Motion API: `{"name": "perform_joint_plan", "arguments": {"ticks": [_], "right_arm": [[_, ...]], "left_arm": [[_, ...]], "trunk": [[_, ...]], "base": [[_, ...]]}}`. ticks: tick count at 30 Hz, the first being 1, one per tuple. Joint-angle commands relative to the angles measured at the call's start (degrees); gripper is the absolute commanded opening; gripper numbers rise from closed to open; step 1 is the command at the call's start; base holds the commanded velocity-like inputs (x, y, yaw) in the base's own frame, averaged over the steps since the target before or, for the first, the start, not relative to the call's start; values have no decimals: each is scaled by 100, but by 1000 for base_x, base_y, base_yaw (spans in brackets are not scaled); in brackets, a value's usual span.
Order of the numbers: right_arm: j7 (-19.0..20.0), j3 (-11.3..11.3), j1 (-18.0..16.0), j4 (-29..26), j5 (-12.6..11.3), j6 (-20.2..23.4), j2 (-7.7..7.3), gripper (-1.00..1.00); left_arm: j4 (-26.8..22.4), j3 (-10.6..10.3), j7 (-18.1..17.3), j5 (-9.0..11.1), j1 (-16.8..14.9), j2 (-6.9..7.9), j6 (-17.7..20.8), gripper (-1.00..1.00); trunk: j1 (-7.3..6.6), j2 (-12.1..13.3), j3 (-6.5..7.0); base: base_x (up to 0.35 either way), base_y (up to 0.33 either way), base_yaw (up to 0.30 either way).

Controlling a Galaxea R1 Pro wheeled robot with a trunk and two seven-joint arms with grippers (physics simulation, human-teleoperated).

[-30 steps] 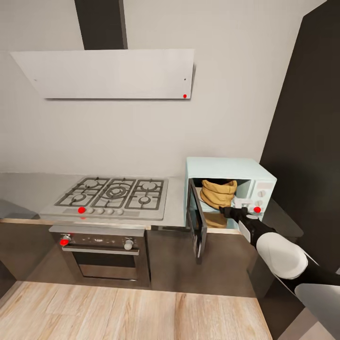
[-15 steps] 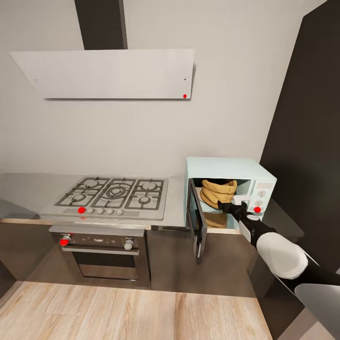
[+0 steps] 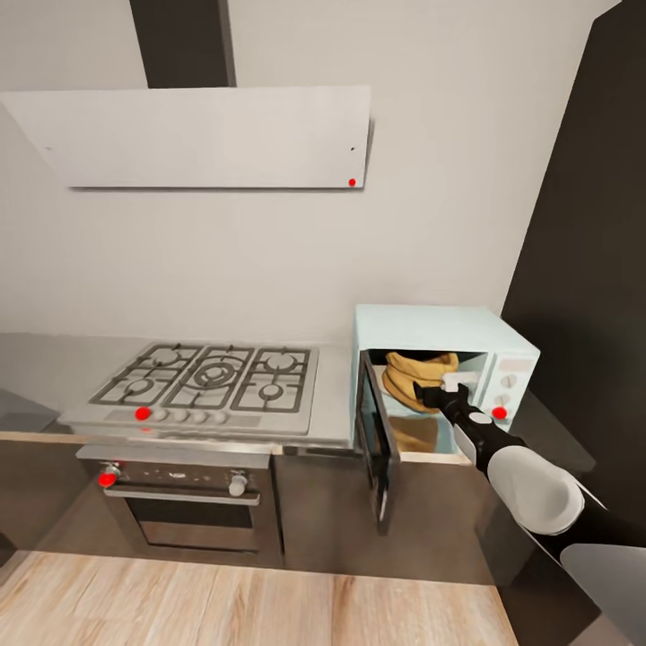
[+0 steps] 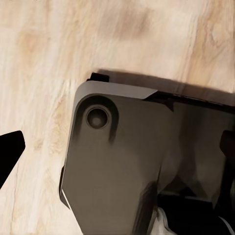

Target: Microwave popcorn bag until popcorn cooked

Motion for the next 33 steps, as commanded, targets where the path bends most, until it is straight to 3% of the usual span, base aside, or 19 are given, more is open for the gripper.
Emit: {"name": "perform_joint_plan", "arguments": {"ticks": [1, 11, 33], "right_arm": [[36, -45, -5, 4, 26, -17, 2, 100], [46, -31, 14, 28, 64, -17, 5, 100], [47, -31, 49, 20, 65, -8, -1, 100]], "left_arm": [[-10, 27, 7, 17, -2, -9, 28, 100], [0, 33, 7, 21, 145, -27, 23, 100], [0, 16, 7, 8, 142, -28, 32, 100]], "trunk": [[4, -9, -12], [4, -9, -12], [4, -9, -12]], "base": [[184, -154, 0], [49, -43, 0], [102, 8, 0]]}}
